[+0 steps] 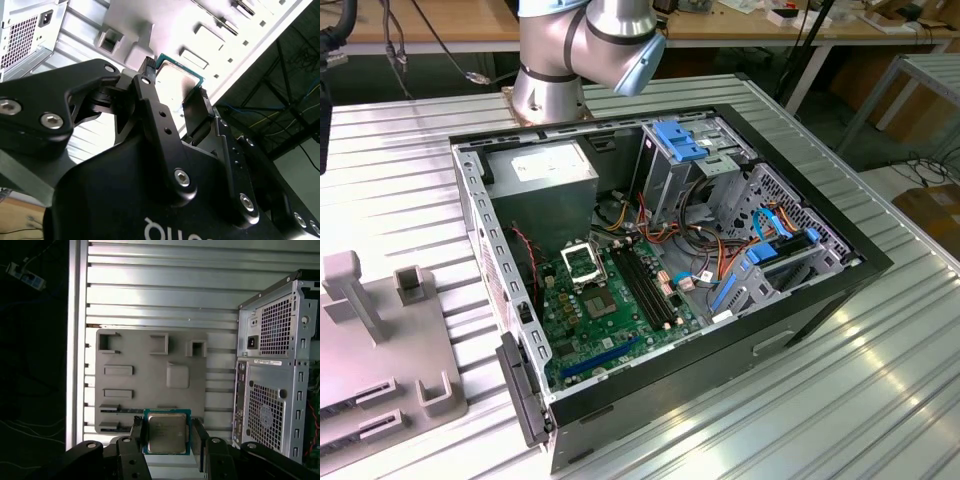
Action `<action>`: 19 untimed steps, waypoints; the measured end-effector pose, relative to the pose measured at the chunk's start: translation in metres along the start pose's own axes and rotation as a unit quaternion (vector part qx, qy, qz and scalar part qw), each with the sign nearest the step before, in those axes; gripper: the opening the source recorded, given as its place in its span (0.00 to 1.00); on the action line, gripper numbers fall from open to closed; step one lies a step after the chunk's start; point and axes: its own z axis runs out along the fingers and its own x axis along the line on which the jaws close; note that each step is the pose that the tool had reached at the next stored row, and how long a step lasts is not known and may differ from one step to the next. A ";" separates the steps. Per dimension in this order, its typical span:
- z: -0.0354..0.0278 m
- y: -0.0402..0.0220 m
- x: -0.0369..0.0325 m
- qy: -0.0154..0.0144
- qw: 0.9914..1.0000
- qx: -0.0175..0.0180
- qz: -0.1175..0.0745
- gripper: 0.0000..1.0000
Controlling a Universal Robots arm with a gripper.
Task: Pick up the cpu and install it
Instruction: 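Pick up the cpu and move it towards the insertion slot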
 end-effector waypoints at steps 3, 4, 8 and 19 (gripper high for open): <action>0.0000 -0.0001 -0.0017 0.000 1.000 0.000 0.000 0.48; 0.0000 -0.0001 -0.0021 0.000 1.000 0.000 0.000 0.48; -0.0001 -0.0002 -0.0036 0.000 1.000 0.000 0.000 0.48; -0.0002 -0.0011 -0.0149 0.000 1.000 0.000 0.000 0.48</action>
